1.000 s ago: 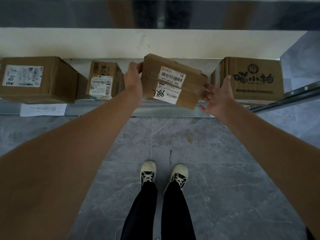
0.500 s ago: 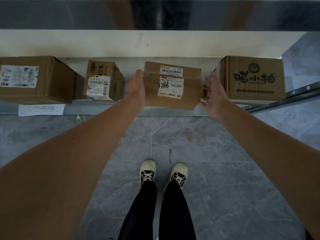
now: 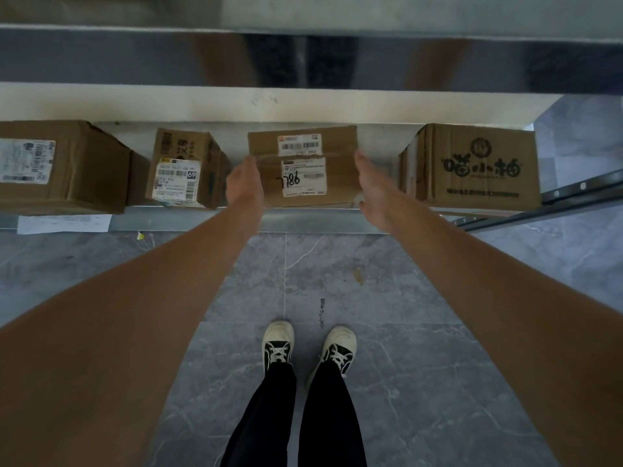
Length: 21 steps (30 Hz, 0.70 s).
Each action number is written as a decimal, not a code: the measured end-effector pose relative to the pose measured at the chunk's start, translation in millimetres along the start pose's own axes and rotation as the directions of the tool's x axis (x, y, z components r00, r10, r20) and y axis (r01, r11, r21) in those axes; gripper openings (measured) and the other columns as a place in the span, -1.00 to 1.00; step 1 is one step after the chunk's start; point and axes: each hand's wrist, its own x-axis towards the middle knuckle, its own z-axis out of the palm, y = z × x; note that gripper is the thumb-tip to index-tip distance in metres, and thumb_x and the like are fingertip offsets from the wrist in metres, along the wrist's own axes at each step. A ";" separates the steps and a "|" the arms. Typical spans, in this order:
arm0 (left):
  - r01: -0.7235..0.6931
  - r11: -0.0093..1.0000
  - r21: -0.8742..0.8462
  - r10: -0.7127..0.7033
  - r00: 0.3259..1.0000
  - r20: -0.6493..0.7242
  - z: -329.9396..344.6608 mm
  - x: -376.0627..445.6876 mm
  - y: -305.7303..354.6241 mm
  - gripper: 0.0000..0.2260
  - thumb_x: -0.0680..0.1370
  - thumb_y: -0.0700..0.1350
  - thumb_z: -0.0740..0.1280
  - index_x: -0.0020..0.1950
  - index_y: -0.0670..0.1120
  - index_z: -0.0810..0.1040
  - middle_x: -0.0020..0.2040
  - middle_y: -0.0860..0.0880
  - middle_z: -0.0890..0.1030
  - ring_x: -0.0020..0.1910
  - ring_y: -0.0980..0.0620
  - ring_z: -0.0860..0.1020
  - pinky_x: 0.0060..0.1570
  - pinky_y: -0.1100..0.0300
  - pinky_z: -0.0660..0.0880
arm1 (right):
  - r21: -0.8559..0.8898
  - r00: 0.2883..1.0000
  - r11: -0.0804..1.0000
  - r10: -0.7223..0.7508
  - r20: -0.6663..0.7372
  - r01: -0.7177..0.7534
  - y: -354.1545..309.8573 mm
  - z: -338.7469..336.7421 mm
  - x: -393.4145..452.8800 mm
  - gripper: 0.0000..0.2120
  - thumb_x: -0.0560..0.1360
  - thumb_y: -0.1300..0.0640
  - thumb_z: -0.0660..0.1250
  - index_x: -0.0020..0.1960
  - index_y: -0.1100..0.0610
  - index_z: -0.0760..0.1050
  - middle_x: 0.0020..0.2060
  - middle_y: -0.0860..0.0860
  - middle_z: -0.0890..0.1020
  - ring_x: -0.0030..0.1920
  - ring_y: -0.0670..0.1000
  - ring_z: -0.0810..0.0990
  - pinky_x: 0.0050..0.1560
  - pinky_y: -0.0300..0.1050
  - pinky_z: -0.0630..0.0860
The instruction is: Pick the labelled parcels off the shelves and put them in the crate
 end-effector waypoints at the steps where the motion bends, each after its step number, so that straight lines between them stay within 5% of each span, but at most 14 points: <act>1: 0.000 1.000 0.028 0.000 1.000 -0.006 0.0 -1.4 -1.3 -0.73 0.63 -0.02 0.07 -0.22 -0.02 0.41 -0.26 0.04 0.42 -0.26 0.12 0.37 -0.27 0.28 0.33 | -0.038 1.000 0.999 -0.016 -0.018 0.015 -2.7 5.3 -1.0 -0.41 0.63 -0.21 0.02 0.57 0.03 0.07 0.55 0.06 0.15 0.53 0.10 0.14 0.49 0.11 0.10; 4: -0.179 0.974 0.141 0.188 0.981 -0.051 0.6 -9.7 -5.6 -0.67 0.61 -0.01 0.09 0.13 -0.19 0.51 -0.05 -0.04 0.55 -0.05 0.05 0.51 -0.08 0.19 0.49 | -0.110 0.984 0.991 -0.095 -0.149 0.079 -3.1 4.8 -3.1 -0.41 0.61 -0.23 0.05 0.52 0.08 0.22 0.47 0.10 0.33 0.45 0.15 0.32 0.43 0.14 0.26; 6: -0.375 0.898 0.231 0.404 0.910 -0.096 3.8 -22.7 -3.1 -0.59 0.59 -0.04 0.11 0.40 -0.17 0.37 0.34 -0.11 0.46 0.31 -0.03 0.43 0.31 0.11 0.38 | -0.236 0.937 0.959 -0.221 -0.269 0.158 -5.5 -11.4 -10.6 -0.47 0.61 -0.17 0.10 0.45 0.13 0.33 0.35 0.10 0.47 0.33 0.12 0.45 0.30 0.01 0.39; 7: -0.462 0.856 0.232 0.493 0.864 -0.100 8.5 -33.5 0.3 -0.57 0.60 -0.08 0.10 0.46 -0.14 0.30 0.42 -0.10 0.38 0.38 -0.01 0.37 0.35 0.15 0.32 | -0.312 0.898 0.929 -0.301 -0.321 0.200 -9.1 -24.3 -15.8 -0.51 0.62 -0.11 0.12 0.43 0.16 0.35 0.32 0.10 0.49 0.30 0.10 0.47 0.22 -0.08 0.39; 10: -0.696 0.677 0.240 0.714 0.700 0.014 34.4 -64.4 4.0 -0.56 0.57 -0.11 0.10 0.46 -0.10 0.27 0.36 -0.07 0.43 0.30 0.02 0.44 0.27 0.12 0.42 | -0.480 0.749 0.820 -0.523 -0.406 0.312 -14.7 -77.7 -27.9 -0.65 0.61 0.05 0.14 0.28 0.24 0.43 0.18 0.13 0.54 0.17 0.08 0.51 0.15 -0.05 0.42; 12: -0.730 0.624 0.279 0.731 0.671 0.121 58.1 -79.2 3.9 -0.60 0.58 -0.13 0.12 0.42 -0.12 0.31 0.26 -0.07 0.47 0.19 -0.01 0.48 0.16 0.11 0.47 | -0.545 0.671 0.788 -0.571 -0.473 0.287 -12.7 -118.1 -28.3 -0.71 0.62 0.10 0.14 0.23 0.26 0.42 0.14 0.14 0.52 0.10 0.03 0.47 0.08 -0.12 0.38; 14: -0.694 0.664 0.279 0.680 0.715 0.160 85.0 -89.6 -6.0 -0.64 0.60 -0.11 0.10 0.38 -0.14 0.33 0.22 -0.11 0.49 0.15 -0.07 0.49 0.15 0.00 0.48 | -0.552 0.634 0.807 -0.542 -0.552 0.209 -4.8 -155.1 -28.6 -0.68 0.63 0.11 0.13 0.31 0.26 0.38 0.21 0.15 0.49 0.19 0.08 0.46 0.12 -0.12 0.35; 17: -0.503 0.841 0.197 0.476 0.863 0.172 125.9 -116.3 -19.8 -0.70 0.64 -0.06 0.08 0.34 -0.07 0.38 0.17 -0.10 0.53 0.15 -0.02 0.51 0.20 0.00 0.43 | -0.518 0.673 0.847 -0.450 -0.587 0.114 17.0 -200.6 -32.0 -0.59 0.60 0.08 0.17 0.39 0.24 0.32 0.30 0.18 0.44 0.29 0.16 0.43 0.24 -0.02 0.36; 19: -0.312 0.944 0.107 0.291 0.940 0.178 148.7 -131.3 -29.1 -0.82 0.66 -0.10 0.09 -0.07 0.06 0.42 -0.12 0.09 0.46 -0.13 0.25 0.43 0.04 0.15 0.33 | -0.462 0.754 0.883 -0.360 -0.549 0.086 37.7 -224.4 -33.9 -0.51 0.58 0.01 0.20 0.45 0.20 0.28 0.37 0.17 0.39 0.32 0.18 0.41 0.27 0.03 0.37; 21: -0.170 0.984 0.057 0.158 0.972 0.173 168.3 -147.4 -30.0 -0.73 0.67 -0.11 0.09 -0.24 0.05 0.30 -0.24 0.11 0.32 -0.28 0.24 0.29 -0.07 0.22 0.28 | -0.377 0.813 0.925 -0.253 -0.525 0.044 48.0 -246.3 -34.5 -0.42 0.58 -0.08 0.22 0.51 0.16 0.22 0.44 0.15 0.35 0.37 0.18 0.39 0.33 0.06 0.37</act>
